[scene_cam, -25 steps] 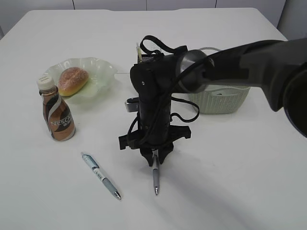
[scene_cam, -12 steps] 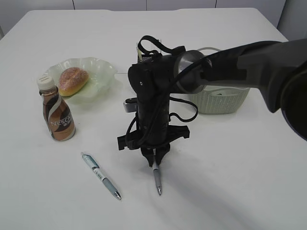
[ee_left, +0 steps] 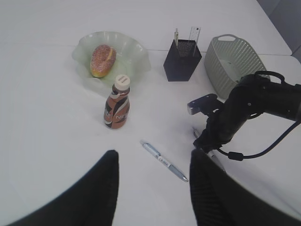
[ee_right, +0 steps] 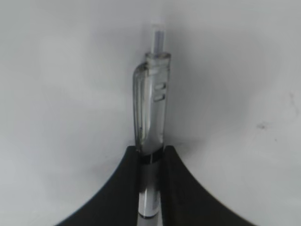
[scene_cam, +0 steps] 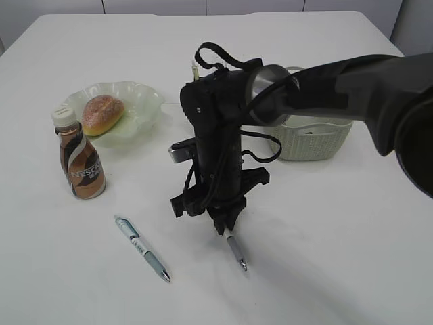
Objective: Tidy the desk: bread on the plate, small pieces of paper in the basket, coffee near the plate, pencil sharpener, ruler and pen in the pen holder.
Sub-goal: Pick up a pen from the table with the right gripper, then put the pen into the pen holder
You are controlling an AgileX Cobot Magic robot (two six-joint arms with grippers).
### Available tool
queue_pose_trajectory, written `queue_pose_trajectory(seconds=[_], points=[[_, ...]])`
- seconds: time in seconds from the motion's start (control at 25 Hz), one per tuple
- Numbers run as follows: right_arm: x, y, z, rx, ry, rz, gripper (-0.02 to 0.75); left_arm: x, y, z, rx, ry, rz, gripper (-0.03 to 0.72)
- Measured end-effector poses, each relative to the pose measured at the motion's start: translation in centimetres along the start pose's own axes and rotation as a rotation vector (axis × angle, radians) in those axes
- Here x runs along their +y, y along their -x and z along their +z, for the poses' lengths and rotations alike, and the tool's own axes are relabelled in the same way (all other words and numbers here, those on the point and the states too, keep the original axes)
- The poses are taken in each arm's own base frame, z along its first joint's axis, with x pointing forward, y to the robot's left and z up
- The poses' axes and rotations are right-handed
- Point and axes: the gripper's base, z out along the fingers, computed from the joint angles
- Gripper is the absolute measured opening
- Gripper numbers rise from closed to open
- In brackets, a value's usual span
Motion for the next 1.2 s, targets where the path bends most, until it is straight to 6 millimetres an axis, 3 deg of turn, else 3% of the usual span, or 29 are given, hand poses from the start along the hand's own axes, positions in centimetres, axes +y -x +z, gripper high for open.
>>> queue_pose_trajectory(seconds=[0.2,0.48,0.64,1.0,1.2], points=[[0.0,0.0,-1.4,-0.029,0.005,-0.075,0.079,0.0,0.0,0.0,0.0,0.0,0.0,0.359],[-0.4,-1.0,-7.6,-0.224,0.041,-0.172,0.078,0.0,0.0,0.0,0.0,0.0,0.0,0.359],[-1.1,-3.2,-10.4,-0.41,0.06,-0.196,0.078,0.0,0.0,0.0,0.0,0.0,0.0,0.359],[-3.1,-10.0,-11.0,-0.836,0.122,-0.224,0.078,0.0,0.0,0.0,0.0,0.0,0.0,0.359],[-3.2,-10.9,-11.4,-1.005,0.158,-0.226,0.078,0.0,0.0,0.0,0.0,0.0,0.0,0.365]])
